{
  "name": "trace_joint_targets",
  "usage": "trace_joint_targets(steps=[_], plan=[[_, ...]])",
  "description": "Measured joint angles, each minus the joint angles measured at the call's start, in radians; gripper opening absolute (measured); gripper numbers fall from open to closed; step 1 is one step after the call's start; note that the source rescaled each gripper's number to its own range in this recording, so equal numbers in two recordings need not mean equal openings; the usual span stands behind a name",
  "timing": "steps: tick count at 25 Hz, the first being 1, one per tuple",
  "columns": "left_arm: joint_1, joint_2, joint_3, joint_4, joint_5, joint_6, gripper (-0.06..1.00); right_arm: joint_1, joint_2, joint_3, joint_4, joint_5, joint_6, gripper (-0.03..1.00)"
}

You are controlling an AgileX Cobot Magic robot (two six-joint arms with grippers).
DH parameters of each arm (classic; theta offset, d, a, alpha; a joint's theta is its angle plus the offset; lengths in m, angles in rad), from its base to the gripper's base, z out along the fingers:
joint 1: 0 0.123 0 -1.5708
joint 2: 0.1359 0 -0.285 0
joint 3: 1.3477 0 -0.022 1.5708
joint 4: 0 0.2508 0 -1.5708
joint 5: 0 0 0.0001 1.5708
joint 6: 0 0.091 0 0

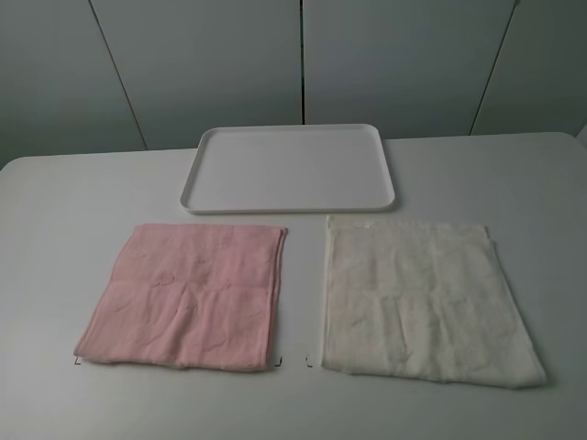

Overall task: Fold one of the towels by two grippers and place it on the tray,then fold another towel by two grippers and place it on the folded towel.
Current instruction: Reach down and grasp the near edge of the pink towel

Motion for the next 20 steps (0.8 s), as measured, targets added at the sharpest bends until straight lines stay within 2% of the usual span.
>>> trace_joint_targets(steps=[6, 8, 11, 16, 20], plan=[[0.000, 0.231, -0.109, -0.092, -0.034, 0.147, 0.99, 0.000, 0.260, -0.130, 0.032, -0.008, -0.018, 1.00], [0.000, 0.313, -0.153, -0.127, -0.036, 0.217, 0.99, 0.000, 0.353, -0.169, 0.071, -0.034, -0.051, 1.00], [0.000, 0.457, -0.210, -0.175, -0.021, 0.380, 0.99, 0.000, 0.494, -0.218, 0.133, -0.061, -0.121, 1.00], [0.000, 0.670, -0.262, -0.272, -0.008, 0.591, 0.99, 0.000, 0.726, -0.248, 0.222, -0.065, -0.285, 1.00], [0.000, 0.805, -0.267, -0.290, -0.003, 0.778, 0.99, 0.000, 0.875, -0.248, 0.362, -0.064, -0.506, 1.00]])
